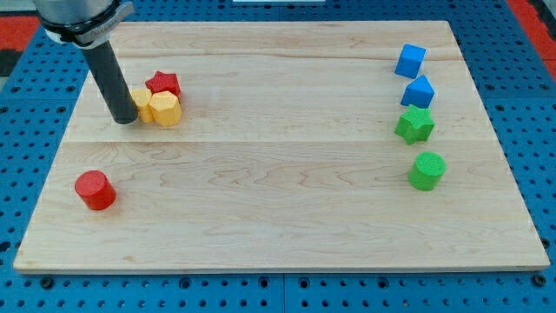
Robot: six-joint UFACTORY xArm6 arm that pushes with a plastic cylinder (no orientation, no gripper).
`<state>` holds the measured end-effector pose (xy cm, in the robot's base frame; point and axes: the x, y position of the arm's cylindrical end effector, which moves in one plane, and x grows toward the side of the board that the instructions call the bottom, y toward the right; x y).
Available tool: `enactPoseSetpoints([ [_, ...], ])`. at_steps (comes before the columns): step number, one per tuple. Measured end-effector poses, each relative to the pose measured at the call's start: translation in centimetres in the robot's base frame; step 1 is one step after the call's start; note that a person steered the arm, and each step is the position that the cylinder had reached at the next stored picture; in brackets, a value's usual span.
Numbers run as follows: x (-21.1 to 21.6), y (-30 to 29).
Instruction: Push red circle into the group of blocks
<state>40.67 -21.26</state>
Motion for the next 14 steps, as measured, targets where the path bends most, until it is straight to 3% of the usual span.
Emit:
enactPoseSetpoints([
  [2,8.7,9.8],
  [3,14.1,8.8],
  [4,15.8,3.2],
  [7,11.2,-2.8],
  [9,11.3,-6.0],
  [14,4.6,-2.9],
])
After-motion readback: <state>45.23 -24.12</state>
